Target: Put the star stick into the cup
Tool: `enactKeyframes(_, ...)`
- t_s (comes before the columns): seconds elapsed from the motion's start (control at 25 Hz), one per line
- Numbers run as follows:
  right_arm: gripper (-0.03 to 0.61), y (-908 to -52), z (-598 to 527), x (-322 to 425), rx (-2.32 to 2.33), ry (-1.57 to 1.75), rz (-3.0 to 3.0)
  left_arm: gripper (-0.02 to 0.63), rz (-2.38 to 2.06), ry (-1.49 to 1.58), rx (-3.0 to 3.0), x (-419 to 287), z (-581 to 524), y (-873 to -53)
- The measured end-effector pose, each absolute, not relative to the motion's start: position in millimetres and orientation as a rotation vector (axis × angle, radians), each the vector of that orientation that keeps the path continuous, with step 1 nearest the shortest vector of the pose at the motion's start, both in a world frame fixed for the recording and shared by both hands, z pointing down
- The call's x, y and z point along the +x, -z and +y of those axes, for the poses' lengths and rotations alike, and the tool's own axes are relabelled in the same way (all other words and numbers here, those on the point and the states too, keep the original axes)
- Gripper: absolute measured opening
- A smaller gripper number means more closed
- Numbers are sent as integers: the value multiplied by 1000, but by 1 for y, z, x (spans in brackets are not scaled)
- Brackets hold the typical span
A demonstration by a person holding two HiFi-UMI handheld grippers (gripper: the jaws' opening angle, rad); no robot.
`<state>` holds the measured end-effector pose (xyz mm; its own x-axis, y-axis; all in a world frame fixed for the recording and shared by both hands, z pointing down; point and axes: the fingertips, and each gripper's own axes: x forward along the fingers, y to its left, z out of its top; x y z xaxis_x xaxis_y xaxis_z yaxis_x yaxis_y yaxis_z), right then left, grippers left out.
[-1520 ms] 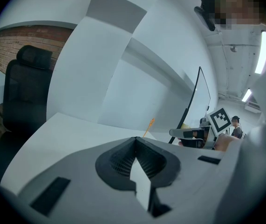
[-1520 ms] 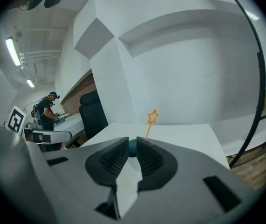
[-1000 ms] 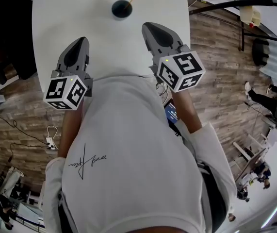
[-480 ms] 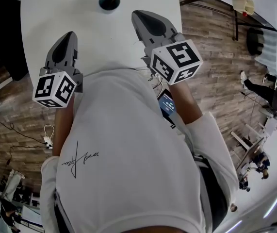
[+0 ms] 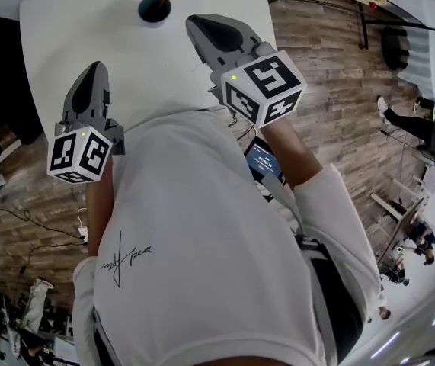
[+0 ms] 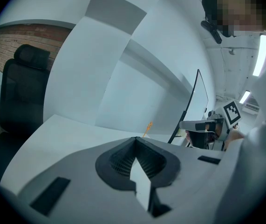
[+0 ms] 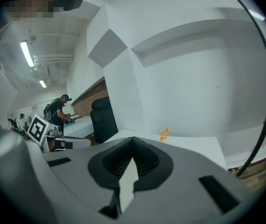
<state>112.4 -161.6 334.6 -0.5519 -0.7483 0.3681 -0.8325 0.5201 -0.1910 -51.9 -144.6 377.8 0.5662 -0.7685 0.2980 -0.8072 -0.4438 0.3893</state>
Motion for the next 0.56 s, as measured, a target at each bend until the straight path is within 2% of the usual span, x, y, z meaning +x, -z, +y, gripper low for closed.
enactKeyframes(0.56,9,-330,-166,115,1312,-495,-2528,8,-1253,-105,2326,-43,-149,-370)
